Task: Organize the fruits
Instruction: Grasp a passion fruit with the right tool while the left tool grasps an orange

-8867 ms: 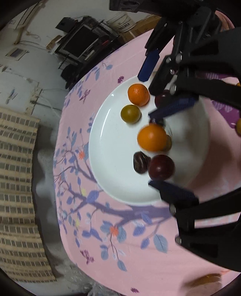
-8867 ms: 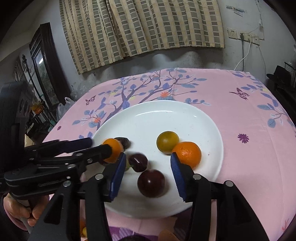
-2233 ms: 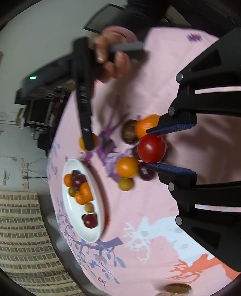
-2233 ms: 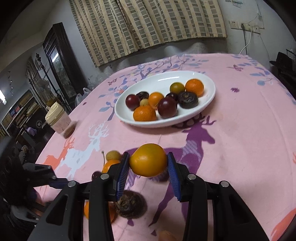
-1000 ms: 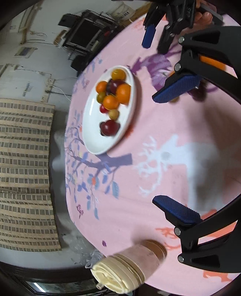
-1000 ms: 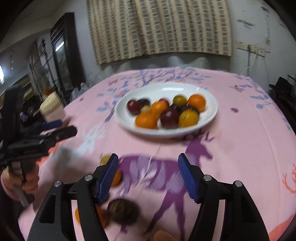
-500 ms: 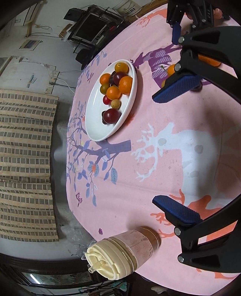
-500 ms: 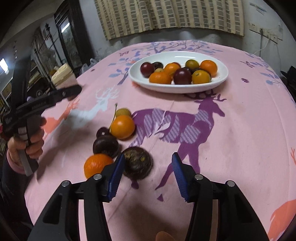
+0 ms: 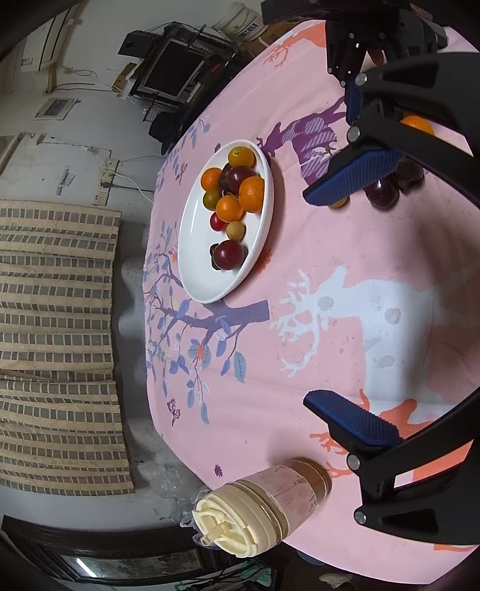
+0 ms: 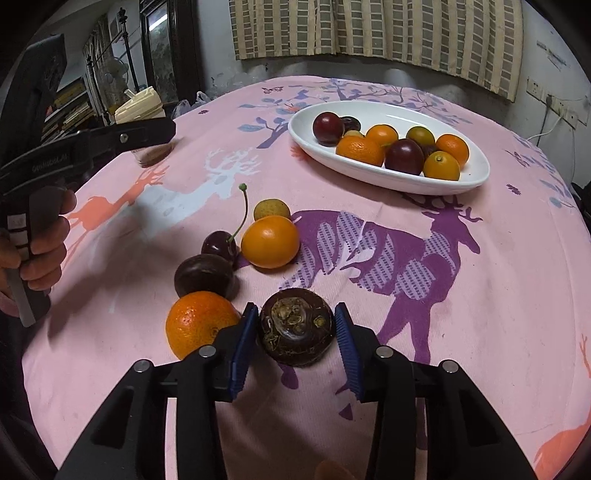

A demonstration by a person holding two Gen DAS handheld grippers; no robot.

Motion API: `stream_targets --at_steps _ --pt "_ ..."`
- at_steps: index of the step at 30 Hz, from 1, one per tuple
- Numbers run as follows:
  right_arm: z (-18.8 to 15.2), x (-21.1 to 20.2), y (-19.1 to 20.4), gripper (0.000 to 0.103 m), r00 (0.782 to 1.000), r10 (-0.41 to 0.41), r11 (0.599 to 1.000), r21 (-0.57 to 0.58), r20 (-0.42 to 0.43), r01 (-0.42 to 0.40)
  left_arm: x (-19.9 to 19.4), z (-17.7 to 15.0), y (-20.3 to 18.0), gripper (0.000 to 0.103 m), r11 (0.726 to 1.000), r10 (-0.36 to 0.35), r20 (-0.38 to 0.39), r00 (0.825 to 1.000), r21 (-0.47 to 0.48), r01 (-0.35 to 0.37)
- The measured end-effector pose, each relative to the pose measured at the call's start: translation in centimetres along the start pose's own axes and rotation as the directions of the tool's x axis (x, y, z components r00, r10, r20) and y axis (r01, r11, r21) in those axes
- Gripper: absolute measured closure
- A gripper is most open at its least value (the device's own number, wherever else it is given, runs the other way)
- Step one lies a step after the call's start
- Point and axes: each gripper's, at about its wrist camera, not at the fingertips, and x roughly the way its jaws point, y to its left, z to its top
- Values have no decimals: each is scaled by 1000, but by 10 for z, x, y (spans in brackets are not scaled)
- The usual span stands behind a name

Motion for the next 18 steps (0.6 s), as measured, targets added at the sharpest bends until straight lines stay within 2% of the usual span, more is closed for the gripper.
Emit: stream_targets --at_steps 2,4,5,7,9,10,11,12,14,15,16,18 --pt "0 -5 -10 61 999 30 998 57 12 -30 -1 -2 -3 5 999 -30 -14 999 10 30" --pt "2 -13 -21 61 998 41 992 120 49 -47 -3 -5 -8 5 994 -106 -37 994 27 107" --pt "2 -19 -26 61 997 30 988 147 73 -40 -7 -9 -15 5 981 -182 -52 982 52 185" --pt "2 -25 -34 61 995 17 982 184 98 -34 -16 -16 -30 5 950 -284 -70 956 115 291" --pt "1 -27 -40 60 995 24 976 214 101 -46 -32 -30 -55 6 892 -372 -85 924 241 381" --pt "1 -26 -42 60 995 29 973 225 97 -51 -39 -38 -67 12 867 -392 -90 915 297 401" --pt "0 -25 -43 60 995 30 971 232 92 -50 -44 -46 -77 24 837 -410 -105 906 352 420" --pt "0 -23 -44 60 996 26 971 237 82 -45 -48 -55 -89 28 804 -424 -132 896 402 439" --pt "0 -21 -44 60 997 21 970 239 71 -38 -47 -70 -105 41 772 -419 -177 891 447 452" --pt "-1 -20 -44 60 998 20 970 239 66 -36 -44 -76 -112 44 759 -410 -208 888 463 459" --pt "-2 -20 -43 60 998 19 970 239 66 -34 -41 -81 -116 47 755 -400 -225 889 469 458" --pt "-1 -19 -42 60 998 15 971 238 65 -31 -34 -84 -119 47 767 -369 -236 899 469 438"
